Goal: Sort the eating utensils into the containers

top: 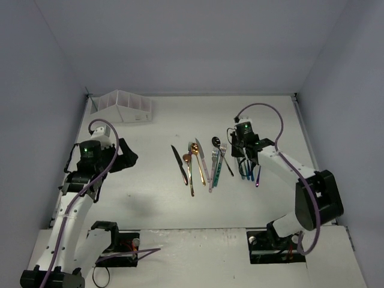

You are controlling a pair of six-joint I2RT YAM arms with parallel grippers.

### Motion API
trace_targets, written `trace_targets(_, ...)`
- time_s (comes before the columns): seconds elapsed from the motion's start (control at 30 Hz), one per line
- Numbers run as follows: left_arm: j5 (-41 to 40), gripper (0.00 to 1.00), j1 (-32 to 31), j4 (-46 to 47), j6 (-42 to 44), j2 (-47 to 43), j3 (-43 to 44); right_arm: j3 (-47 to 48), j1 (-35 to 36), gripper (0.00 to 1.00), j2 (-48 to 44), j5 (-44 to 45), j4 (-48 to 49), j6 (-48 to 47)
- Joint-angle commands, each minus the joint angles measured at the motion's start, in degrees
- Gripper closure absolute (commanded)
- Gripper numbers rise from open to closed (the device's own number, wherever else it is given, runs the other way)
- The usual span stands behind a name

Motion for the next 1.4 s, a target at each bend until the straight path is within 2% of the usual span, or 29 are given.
trace_targets(0.0,7.0,0.23,-3.73,5.67,-9.32,-1.61,9.04,4.03,5.79,1.0,-11.45,-2.06,1.46,-2.97)
trace_targets(0.13,5.41,0.23,-10.8,13.69,-14.3,-1.47,12.16,5.59,11.2,1.0,-16.57,-4.98,2.8,-4.09)
trace_targets(0.27,1.81,0.23,-18.58,18.67,-16.37,2.44,16.56,6.37,16.66,1.0,-20.09,-7.67,6.42,-4.2)
trace_targets(0.43,-6.22,0.23,-30.41,23.15,-13.04,7.65,20.29,6.53,20.92,1.0,-22.44,-10.54,11.22,-3.15)
trace_targets(0.53,-10.61,0.23,-35.37,26.5,-11.85,10.92,20.55,6.46,22.69,1.0,-22.94,-12.27,13.75,-2.12)
trace_targets(0.77,-17.35,0.23,-42.06,27.17,-9.25,16.66,23.53,6.98,24.11,1.0,-23.78,-13.7,16.38,-0.51)
trace_targets(0.83,-17.64,0.29,-42.39,27.43,-9.25,18.12,23.93,6.9,24.37,1.0,-23.96,-13.67,17.05,-0.15)
trace_targets(0.97,-17.98,0.51,-42.61,29.66,-9.73,20.06,24.68,6.59,24.42,1.0,-24.22,-13.61,17.93,0.15)
trace_targets(1.07,-18.29,0.88,-42.87,31.83,-9.77,20.46,24.33,6.36,24.46,1.0,-24.23,-13.35,18.15,0.01)
trace_targets(1.13,-18.55,0.99,-43.04,32.52,-9.77,20.63,24.07,6.11,24.46,1.0,-24.14,-13.18,18.15,-0.25)
trace_targets(1.17,-18.64,1.0,-42.96,32.62,-9.61,20.64,24.07,6.02,24.38,0.99,-24.05,-13.01,18.23,-0.33)
trace_targets(1.27,-19.24,1.0,-42.96,32.62,-8.74,20.56,23.99,6.01,24.38,0.85,-23.72,-12.08,18.41,-0.51)
trace_targets(1.37,-21.5,1.0,-42.92,30.17,-6.48,18.82,24.19,5.86,24.41,0.56,-24.1,-9.96,18.24,-0.74)
